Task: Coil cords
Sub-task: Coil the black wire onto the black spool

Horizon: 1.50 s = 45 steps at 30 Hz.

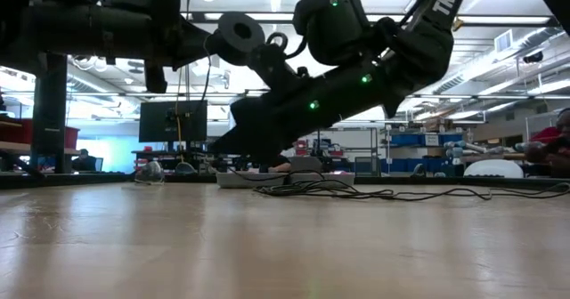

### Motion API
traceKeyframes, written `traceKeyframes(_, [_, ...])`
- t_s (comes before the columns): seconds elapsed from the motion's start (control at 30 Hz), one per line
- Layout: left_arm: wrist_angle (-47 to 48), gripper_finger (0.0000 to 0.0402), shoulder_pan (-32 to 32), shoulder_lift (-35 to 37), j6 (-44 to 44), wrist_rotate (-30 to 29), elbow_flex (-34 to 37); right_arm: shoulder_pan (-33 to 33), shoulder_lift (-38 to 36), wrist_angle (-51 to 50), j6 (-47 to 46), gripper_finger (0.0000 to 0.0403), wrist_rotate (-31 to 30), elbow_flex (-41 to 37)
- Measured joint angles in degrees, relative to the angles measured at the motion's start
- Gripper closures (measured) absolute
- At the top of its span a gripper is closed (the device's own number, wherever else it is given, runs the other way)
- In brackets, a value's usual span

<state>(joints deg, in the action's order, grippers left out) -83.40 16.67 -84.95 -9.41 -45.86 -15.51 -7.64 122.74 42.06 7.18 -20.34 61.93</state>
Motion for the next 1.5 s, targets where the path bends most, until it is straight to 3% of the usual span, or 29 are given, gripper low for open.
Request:
traceKeyframes(0.63, [1.5,0.0402,0.0,0.0,0.2,0.1,0.0,-0.6,0.0,5.0,-4.0,0.0298,1.0,0.0])
traceKeyframes(1.17, [0.6,0.0401,0.0,0.0,1.7,0.1,0.0,-1.5,-0.1,-1.4,-4.5,0.0308,1.0,-0.1])
traceKeyframes(1.3, [0.3,0.0401,0.0,0.0,1.7,0.5,0.0,-1.0,-0.1,-1.9,-6.1,0.0331,1.0,-0.1])
traceKeyframes(1.43, [0.0,0.0402,0.0,0.0,1.5,0.7,0.0,-0.8,-0.1,-5.0,-7.5,0.0391,1.4,-0.1])
traceKeyframes(1.5, [-0.6,0.0401,0.0,0.0,1.5,1.1,0.0,-0.8,-0.1,-6.6,-9.1,0.0393,1.5,-0.1])
